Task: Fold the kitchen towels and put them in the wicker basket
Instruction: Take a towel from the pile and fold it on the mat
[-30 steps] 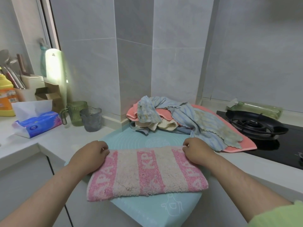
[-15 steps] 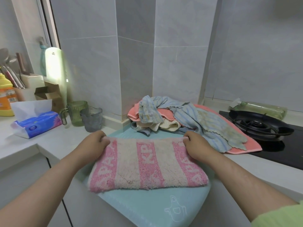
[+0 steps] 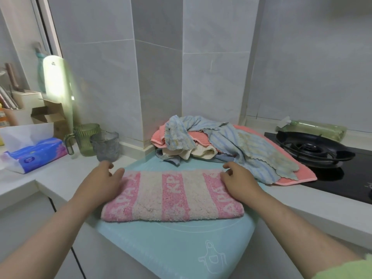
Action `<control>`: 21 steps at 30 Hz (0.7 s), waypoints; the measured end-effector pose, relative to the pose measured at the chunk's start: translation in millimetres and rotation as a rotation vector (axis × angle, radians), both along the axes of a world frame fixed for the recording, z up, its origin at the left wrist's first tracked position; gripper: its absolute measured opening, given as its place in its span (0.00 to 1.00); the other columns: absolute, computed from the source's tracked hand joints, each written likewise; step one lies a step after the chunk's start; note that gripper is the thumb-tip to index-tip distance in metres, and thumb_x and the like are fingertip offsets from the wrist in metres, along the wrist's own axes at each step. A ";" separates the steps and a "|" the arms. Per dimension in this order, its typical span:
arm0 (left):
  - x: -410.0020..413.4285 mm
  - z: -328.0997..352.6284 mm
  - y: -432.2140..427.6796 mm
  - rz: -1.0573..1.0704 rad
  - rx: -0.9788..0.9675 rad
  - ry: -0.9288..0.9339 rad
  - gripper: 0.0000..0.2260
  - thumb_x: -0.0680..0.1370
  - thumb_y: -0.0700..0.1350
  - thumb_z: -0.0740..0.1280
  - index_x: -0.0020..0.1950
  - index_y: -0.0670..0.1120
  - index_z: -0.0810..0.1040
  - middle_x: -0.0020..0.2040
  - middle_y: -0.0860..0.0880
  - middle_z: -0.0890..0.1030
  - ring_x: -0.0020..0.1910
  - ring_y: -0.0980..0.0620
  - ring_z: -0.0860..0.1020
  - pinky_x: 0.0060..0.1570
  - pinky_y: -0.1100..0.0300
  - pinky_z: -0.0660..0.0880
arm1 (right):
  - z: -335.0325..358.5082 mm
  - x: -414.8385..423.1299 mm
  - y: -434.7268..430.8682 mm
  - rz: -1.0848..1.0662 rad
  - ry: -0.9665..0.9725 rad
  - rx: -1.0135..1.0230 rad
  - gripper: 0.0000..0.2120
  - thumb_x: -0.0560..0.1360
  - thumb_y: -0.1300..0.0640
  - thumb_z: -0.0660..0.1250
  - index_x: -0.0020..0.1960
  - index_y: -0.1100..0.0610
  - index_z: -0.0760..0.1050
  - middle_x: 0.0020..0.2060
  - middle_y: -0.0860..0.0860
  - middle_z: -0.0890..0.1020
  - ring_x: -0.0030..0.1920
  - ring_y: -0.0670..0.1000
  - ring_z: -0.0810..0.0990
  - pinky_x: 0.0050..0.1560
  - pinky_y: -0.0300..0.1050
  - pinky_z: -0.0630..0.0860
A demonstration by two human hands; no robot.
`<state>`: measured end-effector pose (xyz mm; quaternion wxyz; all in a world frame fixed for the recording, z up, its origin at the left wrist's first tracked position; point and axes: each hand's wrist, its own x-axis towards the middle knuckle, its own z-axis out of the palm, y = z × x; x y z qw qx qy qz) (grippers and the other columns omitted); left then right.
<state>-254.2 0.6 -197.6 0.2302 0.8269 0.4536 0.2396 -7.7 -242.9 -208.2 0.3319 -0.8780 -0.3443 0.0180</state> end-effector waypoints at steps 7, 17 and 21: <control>-64.7 -12.6 -68.7 -0.048 -0.204 -0.359 0.04 0.79 0.41 0.66 0.49 0.49 0.78 0.47 0.50 0.81 0.43 0.47 0.80 0.44 0.47 0.79 | -11.5 -46.2 -47.2 0.058 0.185 0.327 0.09 0.77 0.59 0.67 0.54 0.46 0.77 0.54 0.43 0.78 0.51 0.40 0.76 0.50 0.37 0.70; -61.5 -25.4 -76.2 -0.054 -0.372 -0.636 0.12 0.76 0.31 0.66 0.51 0.47 0.77 0.53 0.48 0.79 0.40 0.45 0.79 0.36 0.52 0.78 | -4.1 -67.6 -60.3 0.036 0.298 0.422 0.16 0.75 0.66 0.65 0.55 0.48 0.76 0.54 0.51 0.78 0.44 0.45 0.77 0.40 0.34 0.70; -59.1 -32.6 -72.3 -0.036 -0.416 -0.652 0.10 0.77 0.32 0.65 0.53 0.45 0.77 0.54 0.47 0.78 0.35 0.44 0.76 0.34 0.53 0.78 | -6.4 -66.9 -57.6 0.036 0.291 0.406 0.17 0.75 0.67 0.63 0.52 0.45 0.74 0.49 0.52 0.77 0.37 0.46 0.75 0.36 0.34 0.69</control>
